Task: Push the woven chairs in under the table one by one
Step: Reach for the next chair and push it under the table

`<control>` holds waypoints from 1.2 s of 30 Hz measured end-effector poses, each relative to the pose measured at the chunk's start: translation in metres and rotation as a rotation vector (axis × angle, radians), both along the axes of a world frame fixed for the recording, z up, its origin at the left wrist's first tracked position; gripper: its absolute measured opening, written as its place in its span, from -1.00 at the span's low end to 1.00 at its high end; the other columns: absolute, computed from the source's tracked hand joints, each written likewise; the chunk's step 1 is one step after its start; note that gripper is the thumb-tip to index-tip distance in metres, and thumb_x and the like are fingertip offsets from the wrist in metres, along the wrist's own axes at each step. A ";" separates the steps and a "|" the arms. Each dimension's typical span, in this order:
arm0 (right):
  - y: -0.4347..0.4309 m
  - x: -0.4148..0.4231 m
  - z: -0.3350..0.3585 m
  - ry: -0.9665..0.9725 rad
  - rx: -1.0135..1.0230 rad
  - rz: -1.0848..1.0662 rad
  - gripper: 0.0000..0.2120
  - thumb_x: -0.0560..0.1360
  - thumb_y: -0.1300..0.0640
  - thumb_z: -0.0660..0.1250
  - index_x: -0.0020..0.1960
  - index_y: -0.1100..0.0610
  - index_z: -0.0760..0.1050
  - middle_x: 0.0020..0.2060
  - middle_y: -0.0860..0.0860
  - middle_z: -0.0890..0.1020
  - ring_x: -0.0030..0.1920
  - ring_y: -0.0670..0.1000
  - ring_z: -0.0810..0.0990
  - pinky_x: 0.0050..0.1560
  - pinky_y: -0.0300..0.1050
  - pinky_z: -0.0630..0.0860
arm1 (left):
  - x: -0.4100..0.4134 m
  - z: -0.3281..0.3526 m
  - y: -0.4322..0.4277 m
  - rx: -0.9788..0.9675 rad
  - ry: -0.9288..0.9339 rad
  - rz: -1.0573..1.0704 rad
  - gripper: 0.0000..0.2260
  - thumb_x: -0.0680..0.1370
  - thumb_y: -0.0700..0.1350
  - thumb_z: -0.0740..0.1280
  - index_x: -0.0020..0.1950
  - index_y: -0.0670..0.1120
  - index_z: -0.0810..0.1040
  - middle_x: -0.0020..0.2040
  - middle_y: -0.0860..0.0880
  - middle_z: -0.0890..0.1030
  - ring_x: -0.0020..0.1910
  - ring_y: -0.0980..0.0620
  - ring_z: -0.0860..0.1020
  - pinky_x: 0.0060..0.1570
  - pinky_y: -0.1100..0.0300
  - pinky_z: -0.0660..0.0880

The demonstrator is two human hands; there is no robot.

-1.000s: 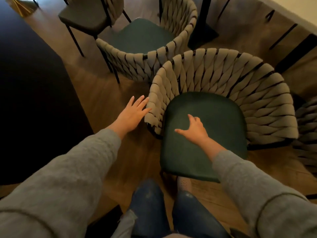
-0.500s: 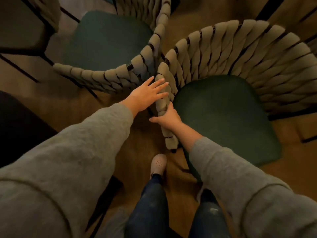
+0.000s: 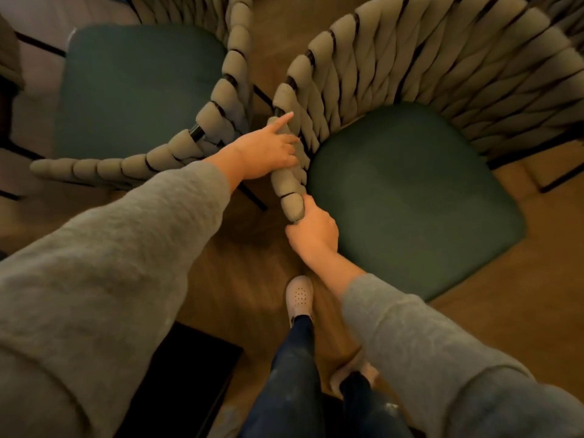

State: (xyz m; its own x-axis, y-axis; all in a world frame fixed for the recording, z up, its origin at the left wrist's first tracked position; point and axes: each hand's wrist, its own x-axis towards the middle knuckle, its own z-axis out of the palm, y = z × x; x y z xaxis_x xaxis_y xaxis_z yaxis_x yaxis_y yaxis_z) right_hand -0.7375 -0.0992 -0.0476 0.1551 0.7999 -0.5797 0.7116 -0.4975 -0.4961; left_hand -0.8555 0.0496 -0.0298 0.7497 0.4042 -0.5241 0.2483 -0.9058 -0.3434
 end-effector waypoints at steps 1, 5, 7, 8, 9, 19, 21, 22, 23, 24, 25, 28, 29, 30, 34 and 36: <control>-0.007 0.007 0.000 -0.012 0.000 0.012 -0.46 0.44 0.15 0.35 0.38 -0.05 0.32 0.06 0.10 0.61 0.04 0.18 0.57 -0.03 0.02 0.53 | 0.004 0.001 -0.001 -0.022 0.002 -0.027 -0.50 0.51 -0.27 0.31 0.42 0.03 0.39 0.36 -0.04 0.47 0.50 -0.10 0.21 0.39 -0.25 -0.30; -0.038 0.043 -0.005 -0.049 -0.002 0.052 -0.45 0.44 0.13 0.33 0.39 -0.10 0.31 0.06 0.08 0.62 0.03 0.18 0.58 -0.10 -0.02 0.50 | 0.032 0.002 -0.013 -0.091 0.047 -0.084 -0.49 0.54 -0.26 0.28 0.47 0.03 0.31 0.41 -0.03 0.43 0.51 -0.09 0.20 0.45 -0.23 -0.21; -0.053 0.064 -0.006 -0.072 -0.009 0.072 -0.44 0.43 0.12 0.33 0.39 -0.12 0.31 0.06 0.07 0.62 0.04 0.18 0.59 -0.09 -0.01 0.51 | 0.051 0.003 -0.022 -0.122 0.051 -0.081 -0.49 0.54 -0.24 0.29 0.47 0.04 0.32 0.40 -0.02 0.44 0.50 -0.08 0.21 0.47 -0.24 -0.17; -0.061 0.075 -0.007 -0.088 -0.010 0.083 -0.44 0.43 0.11 0.33 0.39 -0.13 0.31 0.07 0.07 0.62 0.04 0.18 0.59 -0.09 -0.02 0.51 | 0.059 0.004 -0.027 -0.132 0.049 -0.084 -0.50 0.54 -0.23 0.30 0.46 0.05 0.33 0.39 -0.01 0.45 0.49 -0.08 0.22 0.48 -0.25 -0.17; -0.070 0.085 -0.008 -0.106 -0.007 0.097 -0.45 0.43 0.11 0.33 0.39 -0.13 0.32 0.07 0.08 0.63 0.05 0.19 0.59 -0.11 -0.03 0.48 | 0.066 0.006 -0.031 -0.140 0.051 -0.090 -0.50 0.54 -0.22 0.30 0.46 0.05 0.32 0.37 -0.02 0.46 0.48 -0.08 0.24 0.48 -0.25 -0.16; -0.189 0.182 -0.010 -0.235 -0.062 0.262 -0.42 0.42 0.03 0.36 0.40 -0.24 0.30 0.12 -0.06 0.62 0.11 0.05 0.59 0.04 -0.10 0.50 | 0.123 0.009 -0.116 -0.131 0.108 -0.115 -0.61 0.57 -0.10 0.26 0.40 0.04 0.40 0.36 -0.03 0.47 0.42 -0.09 0.34 0.47 -0.18 0.04; -0.209 0.191 -0.009 -0.223 -0.069 0.295 -0.40 0.43 0.03 0.34 0.41 -0.25 0.28 0.13 -0.05 0.61 0.13 0.06 0.58 0.08 -0.07 0.50 | 0.126 0.009 -0.144 -0.147 0.091 -0.077 -0.64 0.56 -0.06 0.27 0.37 0.04 0.43 0.30 -0.03 0.50 0.33 -0.07 0.43 0.44 -0.15 0.11; -0.219 0.195 -0.008 -0.218 -0.077 0.315 -0.40 0.43 0.03 0.33 0.41 -0.25 0.27 0.14 -0.05 0.61 0.13 0.06 0.58 0.09 -0.06 0.51 | 0.127 0.009 -0.158 -0.159 0.083 -0.055 -0.65 0.56 -0.06 0.27 0.36 0.04 0.44 0.29 -0.04 0.50 0.31 -0.07 0.45 0.44 -0.15 0.11; -0.230 0.199 -0.007 -0.215 -0.088 0.340 -0.40 0.43 0.03 0.32 0.42 -0.25 0.25 0.13 -0.04 0.61 0.12 0.07 0.58 0.08 -0.06 0.50 | 0.128 0.009 -0.172 -0.168 0.086 -0.033 -0.65 0.56 -0.06 0.26 0.36 0.04 0.44 0.28 -0.04 0.51 0.31 -0.08 0.45 0.45 -0.17 0.09; -0.239 0.203 -0.005 -0.215 -0.099 0.365 -0.40 0.43 0.03 0.31 0.42 -0.25 0.24 0.13 -0.03 0.61 0.12 0.08 0.58 0.07 -0.06 0.50 | 0.129 0.009 -0.184 -0.175 0.092 -0.010 -0.66 0.57 -0.07 0.25 0.36 0.03 0.44 0.28 -0.04 0.51 0.31 -0.08 0.45 0.46 -0.17 0.07; -0.248 0.207 -0.004 -0.219 -0.110 0.385 -0.39 0.42 0.03 0.31 0.42 -0.25 0.24 0.12 -0.03 0.61 0.11 0.08 0.58 0.05 -0.06 0.49 | 0.129 0.009 -0.196 -0.180 0.094 0.016 -0.67 0.57 -0.08 0.25 0.35 0.03 0.45 0.27 -0.04 0.52 0.31 -0.08 0.45 0.47 -0.18 0.05; -0.271 0.212 0.001 -0.200 -0.149 0.440 -0.36 0.39 0.03 0.33 0.43 -0.17 0.23 0.10 0.01 0.60 0.09 0.10 0.58 0.02 -0.06 0.49 | 0.131 0.008 -0.234 -0.220 0.118 0.083 -0.70 0.57 -0.11 0.23 0.31 -0.01 0.47 0.22 -0.04 0.56 0.27 -0.08 0.48 0.45 -0.18 0.01; -0.275 0.210 0.002 -0.186 -0.158 0.460 -0.34 0.38 0.01 0.35 0.44 -0.12 0.22 0.12 0.02 0.59 0.10 0.11 0.58 0.02 -0.06 0.49 | 0.131 0.007 -0.243 -0.239 0.131 0.097 -0.71 0.57 -0.12 0.23 0.30 -0.01 0.47 0.20 -0.04 0.56 0.26 -0.08 0.49 0.45 -0.18 0.00; -0.278 0.205 0.003 -0.167 -0.166 0.464 -0.32 0.38 -0.03 0.36 0.45 -0.09 0.20 0.15 0.04 0.57 0.11 0.12 0.57 0.03 -0.05 0.49 | 0.132 0.006 -0.250 -0.257 0.140 0.102 -0.71 0.57 -0.12 0.24 0.30 -0.02 0.47 0.20 -0.05 0.56 0.25 -0.09 0.49 0.45 -0.19 0.00; -0.277 0.183 0.000 -0.144 -0.126 0.355 -0.33 0.45 -0.06 0.34 0.48 -0.06 0.14 0.22 0.06 0.52 0.16 0.14 0.54 0.07 -0.02 0.47 | 0.134 0.010 -0.234 -0.330 0.176 -0.050 -0.57 0.54 0.00 0.31 0.40 0.01 0.37 0.23 -0.05 0.53 0.24 -0.08 0.47 0.39 -0.12 0.14; -0.277 0.180 -0.004 -0.150 -0.073 0.392 -0.41 0.49 0.02 0.31 0.46 -0.10 0.17 0.19 0.05 0.54 0.13 0.12 0.55 0.04 -0.03 0.48 | 0.136 0.014 -0.198 -0.310 0.251 -0.117 -0.38 0.48 0.08 0.38 0.49 0.04 0.25 0.36 -0.07 0.44 0.38 -0.12 0.36 0.43 -0.15 0.14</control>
